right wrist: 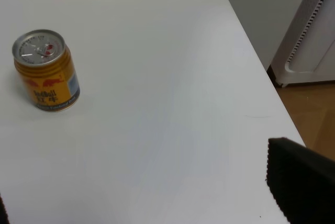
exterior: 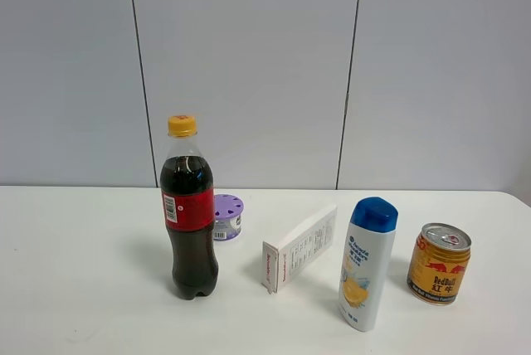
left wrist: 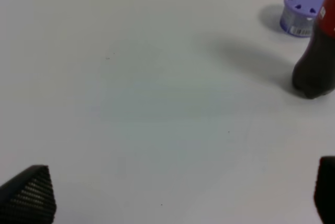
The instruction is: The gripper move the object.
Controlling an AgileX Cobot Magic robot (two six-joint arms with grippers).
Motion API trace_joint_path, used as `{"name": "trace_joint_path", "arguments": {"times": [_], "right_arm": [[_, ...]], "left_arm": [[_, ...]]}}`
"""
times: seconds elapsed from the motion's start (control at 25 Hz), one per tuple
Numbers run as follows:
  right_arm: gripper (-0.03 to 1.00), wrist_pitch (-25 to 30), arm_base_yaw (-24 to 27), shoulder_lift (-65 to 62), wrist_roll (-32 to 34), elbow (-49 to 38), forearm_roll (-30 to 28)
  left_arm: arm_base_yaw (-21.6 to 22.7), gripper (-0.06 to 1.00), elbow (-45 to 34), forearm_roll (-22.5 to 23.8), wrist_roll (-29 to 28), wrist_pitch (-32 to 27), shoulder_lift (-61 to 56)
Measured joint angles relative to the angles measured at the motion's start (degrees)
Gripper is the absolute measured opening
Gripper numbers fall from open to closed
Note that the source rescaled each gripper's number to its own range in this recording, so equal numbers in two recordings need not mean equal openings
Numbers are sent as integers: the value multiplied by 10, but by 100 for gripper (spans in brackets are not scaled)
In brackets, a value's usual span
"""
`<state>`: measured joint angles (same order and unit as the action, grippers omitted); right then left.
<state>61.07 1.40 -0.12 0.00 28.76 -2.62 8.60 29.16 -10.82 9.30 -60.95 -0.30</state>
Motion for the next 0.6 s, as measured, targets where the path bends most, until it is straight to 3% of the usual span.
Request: {"name": "trace_joint_path", "arguments": {"times": [0.6], "right_arm": [[100,0,0,0,0,0,0]], "left_arm": [[0,100,0,0,0,0,0]]}}
